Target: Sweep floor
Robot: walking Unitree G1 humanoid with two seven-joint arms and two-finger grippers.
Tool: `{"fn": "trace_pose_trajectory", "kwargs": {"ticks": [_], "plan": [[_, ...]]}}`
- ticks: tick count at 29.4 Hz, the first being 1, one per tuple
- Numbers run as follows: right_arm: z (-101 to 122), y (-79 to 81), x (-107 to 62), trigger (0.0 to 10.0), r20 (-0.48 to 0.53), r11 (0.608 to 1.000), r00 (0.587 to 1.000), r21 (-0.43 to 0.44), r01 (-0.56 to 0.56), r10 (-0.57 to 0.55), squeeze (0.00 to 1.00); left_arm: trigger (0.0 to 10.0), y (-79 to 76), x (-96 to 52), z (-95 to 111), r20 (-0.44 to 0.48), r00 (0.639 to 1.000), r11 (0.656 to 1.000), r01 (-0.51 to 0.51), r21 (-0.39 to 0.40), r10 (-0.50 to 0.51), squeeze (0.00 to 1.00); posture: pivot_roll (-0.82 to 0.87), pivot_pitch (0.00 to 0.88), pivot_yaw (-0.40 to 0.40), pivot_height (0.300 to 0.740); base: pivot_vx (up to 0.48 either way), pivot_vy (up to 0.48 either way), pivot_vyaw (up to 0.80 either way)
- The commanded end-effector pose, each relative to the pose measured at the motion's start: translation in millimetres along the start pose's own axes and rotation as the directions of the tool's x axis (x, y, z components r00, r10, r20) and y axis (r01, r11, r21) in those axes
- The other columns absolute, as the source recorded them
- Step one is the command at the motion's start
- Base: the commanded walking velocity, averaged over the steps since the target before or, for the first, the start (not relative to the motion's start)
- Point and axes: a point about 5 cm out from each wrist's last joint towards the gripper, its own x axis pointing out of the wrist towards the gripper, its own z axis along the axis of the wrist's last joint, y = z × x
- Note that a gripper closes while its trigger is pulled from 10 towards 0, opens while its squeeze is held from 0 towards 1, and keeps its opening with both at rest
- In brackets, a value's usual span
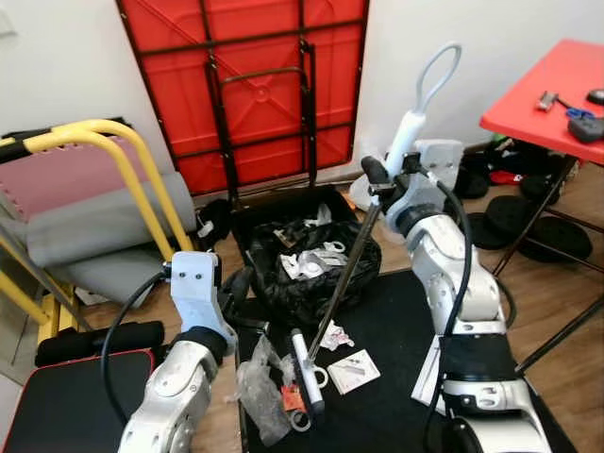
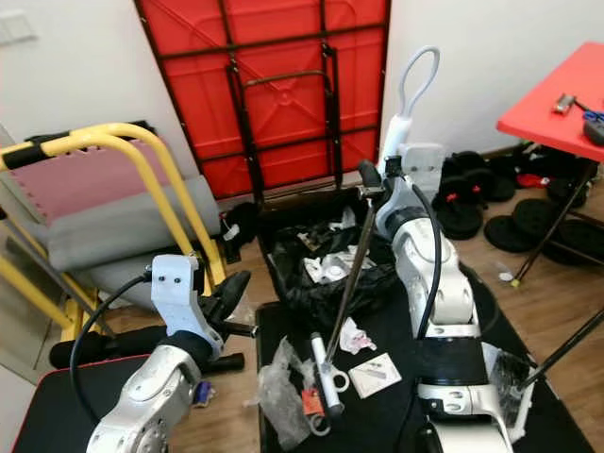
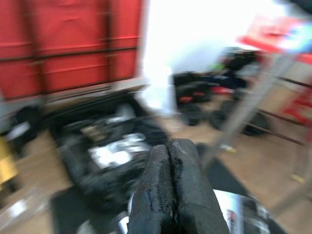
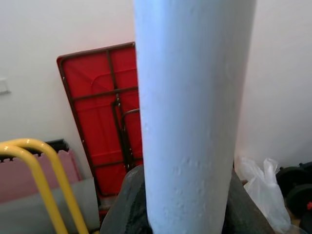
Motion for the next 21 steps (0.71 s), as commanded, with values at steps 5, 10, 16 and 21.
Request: {"fn": "trace_pose_trajectory", "kwargs": {"ticks": [5,10,16,21], "plan": [[3.4,22.0,-1.9,10.0,0.051,0.995,0.994,-0.006,-0.098,0.098,0.0,10.0,9.4,-2.8,1.9,-0.004,0.999,0.998,-0.05,0.037,0.05,0.0,-0.21,0.0,0.003,0.74,0.148,0.0,0.0],[-0.5,22.4,-6.3,10.0,0.046,0.994,0.993,0.002,-0.111,0.11,0.0,10.0,12.2,-3.0,3.7,0.001,0.997,0.995,-0.072,0.062,0.073,0.0,-0.21,0.0,0.002,0.74,0.0,0.0,0.0],[2.0,23.0,-4.8,10.0,0.067,0.993,0.991,0.013,-0.12,0.119,0.0,10.0,15.4,-3.5,4.7,0.01,0.996,0.993,-0.089,0.075,0.088,0.0,-0.2,0.0,0.002,0.74,0.0,-0.169,0.0],[3.5,22.0,-3.8,10.0,0.075,0.993,0.99,0.014,-0.118,0.117,0.0,10.0,16.7,-4.4,4.6,0.009,0.996,0.993,-0.093,0.068,0.093,0.0,-0.2,0.0,0.0,0.74,0.0,-0.409,0.0]]}}
